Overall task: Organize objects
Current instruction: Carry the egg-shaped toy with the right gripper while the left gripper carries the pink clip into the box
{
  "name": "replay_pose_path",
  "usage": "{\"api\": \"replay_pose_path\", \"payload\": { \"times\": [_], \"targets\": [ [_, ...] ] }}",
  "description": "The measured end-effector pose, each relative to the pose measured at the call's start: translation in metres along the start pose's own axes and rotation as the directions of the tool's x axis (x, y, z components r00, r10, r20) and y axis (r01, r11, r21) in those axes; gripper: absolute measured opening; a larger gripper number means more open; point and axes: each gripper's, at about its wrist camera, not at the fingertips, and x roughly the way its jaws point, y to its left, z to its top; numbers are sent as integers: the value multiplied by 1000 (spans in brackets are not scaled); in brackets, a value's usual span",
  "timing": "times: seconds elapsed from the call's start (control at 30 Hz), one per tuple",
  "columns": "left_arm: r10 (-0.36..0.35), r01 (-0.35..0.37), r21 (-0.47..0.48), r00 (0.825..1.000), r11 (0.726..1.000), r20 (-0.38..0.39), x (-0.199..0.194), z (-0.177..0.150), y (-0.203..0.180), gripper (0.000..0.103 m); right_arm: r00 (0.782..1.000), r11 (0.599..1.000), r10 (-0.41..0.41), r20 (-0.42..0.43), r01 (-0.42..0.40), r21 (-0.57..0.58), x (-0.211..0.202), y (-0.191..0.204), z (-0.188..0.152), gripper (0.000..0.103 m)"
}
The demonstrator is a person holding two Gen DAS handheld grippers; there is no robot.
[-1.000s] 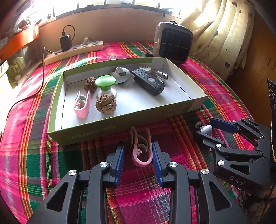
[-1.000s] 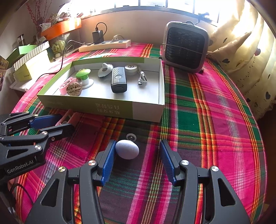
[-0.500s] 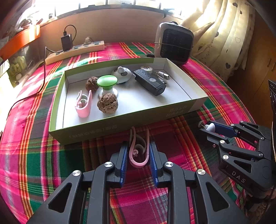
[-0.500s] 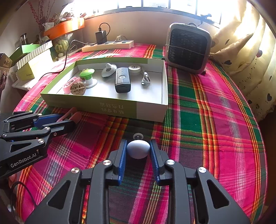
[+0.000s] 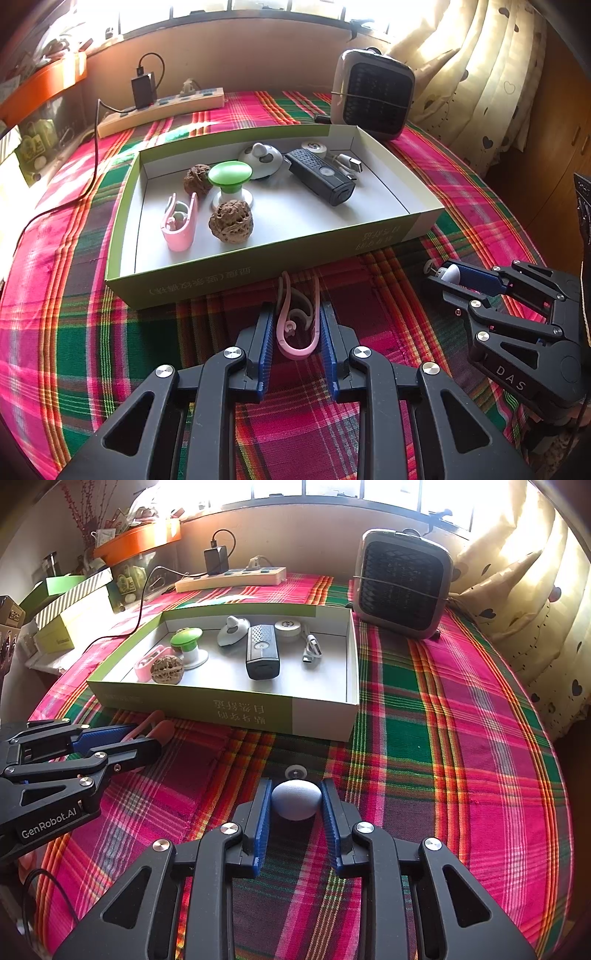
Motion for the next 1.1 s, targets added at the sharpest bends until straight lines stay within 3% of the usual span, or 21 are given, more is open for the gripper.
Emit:
{"api": "replay_pose_path", "payload": {
  "times": [1.1],
  "targets": [
    [-22,20,28,997,999,68,-21,13,-6,21,997,999,43,66,-45,25,-20,-4,13,27]
  ]
}}
